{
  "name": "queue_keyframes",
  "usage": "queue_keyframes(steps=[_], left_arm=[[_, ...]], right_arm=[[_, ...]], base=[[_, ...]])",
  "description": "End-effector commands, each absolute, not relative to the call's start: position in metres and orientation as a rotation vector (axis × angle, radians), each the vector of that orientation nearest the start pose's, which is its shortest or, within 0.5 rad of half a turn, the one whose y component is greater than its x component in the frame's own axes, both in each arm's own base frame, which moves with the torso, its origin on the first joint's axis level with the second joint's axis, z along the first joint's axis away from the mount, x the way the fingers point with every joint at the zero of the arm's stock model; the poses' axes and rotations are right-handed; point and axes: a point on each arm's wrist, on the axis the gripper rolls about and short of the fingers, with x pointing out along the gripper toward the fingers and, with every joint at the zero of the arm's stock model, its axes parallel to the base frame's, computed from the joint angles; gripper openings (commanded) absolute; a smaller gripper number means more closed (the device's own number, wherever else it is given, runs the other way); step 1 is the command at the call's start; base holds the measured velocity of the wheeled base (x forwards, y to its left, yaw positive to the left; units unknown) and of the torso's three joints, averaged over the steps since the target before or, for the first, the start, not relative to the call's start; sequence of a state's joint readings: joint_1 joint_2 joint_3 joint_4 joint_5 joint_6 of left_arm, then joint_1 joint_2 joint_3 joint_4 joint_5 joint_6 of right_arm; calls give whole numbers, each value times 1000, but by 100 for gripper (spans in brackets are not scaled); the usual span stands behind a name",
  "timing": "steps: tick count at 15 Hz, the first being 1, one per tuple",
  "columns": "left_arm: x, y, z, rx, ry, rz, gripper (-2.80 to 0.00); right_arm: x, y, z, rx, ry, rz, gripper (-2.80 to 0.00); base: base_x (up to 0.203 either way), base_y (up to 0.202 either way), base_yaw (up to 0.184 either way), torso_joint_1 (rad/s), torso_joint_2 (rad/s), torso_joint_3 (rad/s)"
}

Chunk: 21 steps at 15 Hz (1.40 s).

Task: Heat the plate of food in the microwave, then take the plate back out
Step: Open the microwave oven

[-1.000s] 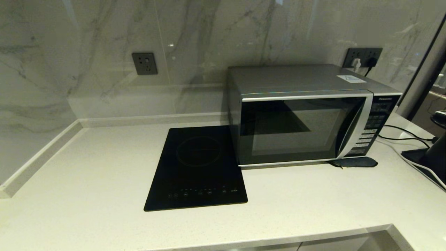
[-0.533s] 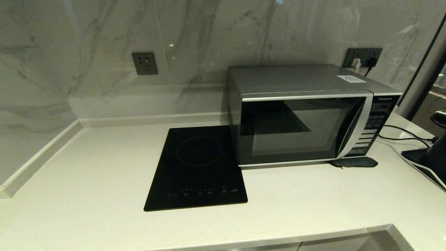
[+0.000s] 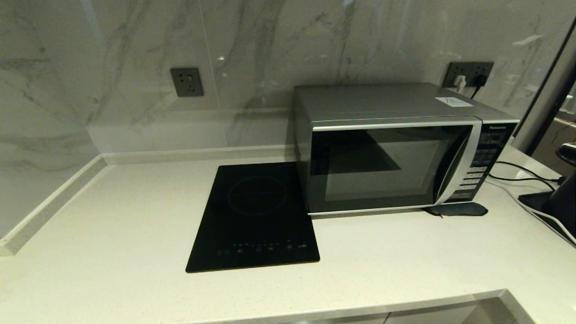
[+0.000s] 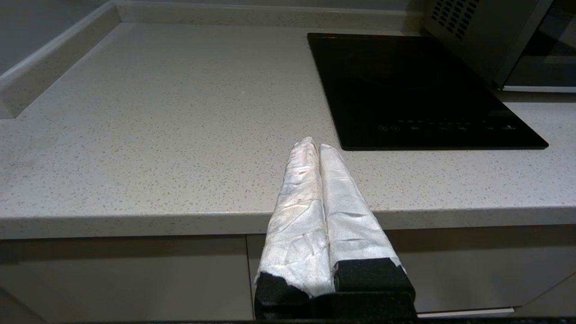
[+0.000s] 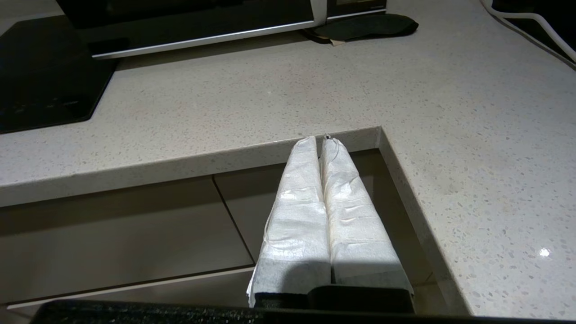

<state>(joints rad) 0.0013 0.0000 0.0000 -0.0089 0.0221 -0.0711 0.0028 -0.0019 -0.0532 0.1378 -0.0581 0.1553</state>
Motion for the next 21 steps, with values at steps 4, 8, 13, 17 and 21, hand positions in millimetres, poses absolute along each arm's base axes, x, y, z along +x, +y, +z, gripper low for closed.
queue_keyframes(steps=[4,8,13,17,21], left_arm=[[-23,0,76,-72,-9,24,-280],[-23,0,76,-72,-9,24,-280],[-23,0,76,-72,-9,24,-280],[-23,0,76,-72,-9,24,-280],[-23,0,76,-72,-9,24,-280]], right_arm=[[-27,-1,77,154,63,-60,-280],[-27,-1,77,154,65,-60,-280],[-27,-1,77,154,65,-60,-280],[-27,-1,77,154,65,-60,-280],[-27,-1,77,154,65,-60,-280]], base=[[0,0,0,0,0,0],[0,0,0,0,0,0],[0,0,0,0,0,0],[0,0,0,0,0,0],[0,0,0,0,0,0]])
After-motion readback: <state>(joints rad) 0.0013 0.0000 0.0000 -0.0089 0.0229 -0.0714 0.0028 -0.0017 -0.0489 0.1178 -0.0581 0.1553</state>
